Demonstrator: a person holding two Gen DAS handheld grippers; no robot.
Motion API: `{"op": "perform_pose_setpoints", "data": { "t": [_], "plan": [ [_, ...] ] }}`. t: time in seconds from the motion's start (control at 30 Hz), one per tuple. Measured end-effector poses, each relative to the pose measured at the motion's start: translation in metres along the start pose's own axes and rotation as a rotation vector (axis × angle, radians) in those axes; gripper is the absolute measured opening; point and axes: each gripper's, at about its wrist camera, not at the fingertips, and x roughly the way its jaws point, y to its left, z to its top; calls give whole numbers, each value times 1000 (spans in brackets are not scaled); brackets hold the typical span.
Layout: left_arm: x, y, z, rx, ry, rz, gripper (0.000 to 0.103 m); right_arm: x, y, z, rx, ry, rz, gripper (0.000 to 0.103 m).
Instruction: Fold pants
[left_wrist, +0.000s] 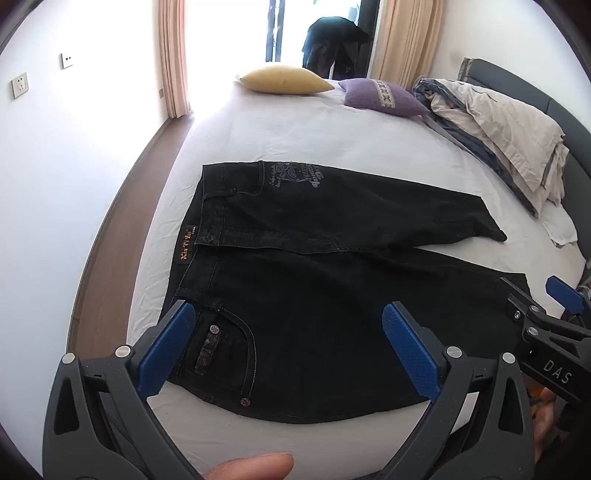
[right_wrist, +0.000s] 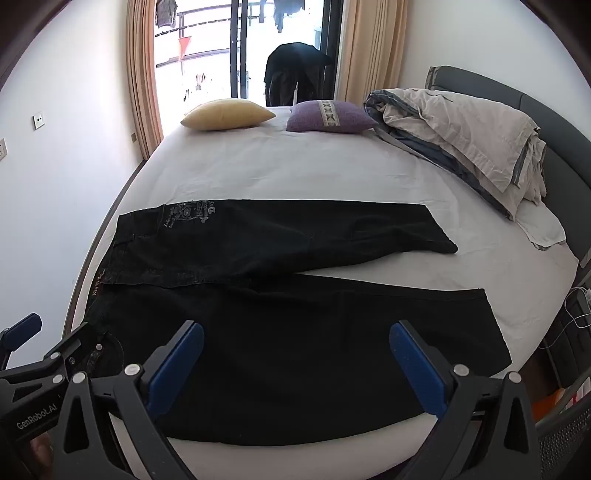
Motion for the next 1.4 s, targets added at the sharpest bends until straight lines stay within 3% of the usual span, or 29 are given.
{"op": "perform_pose_setpoints", "data": {
  "t": [1.4],
  "plan": [
    [6, -1, -8, -3, 21, -5, 103, 7, -1, -7, 4, 29, 9, 103]
  ]
}}
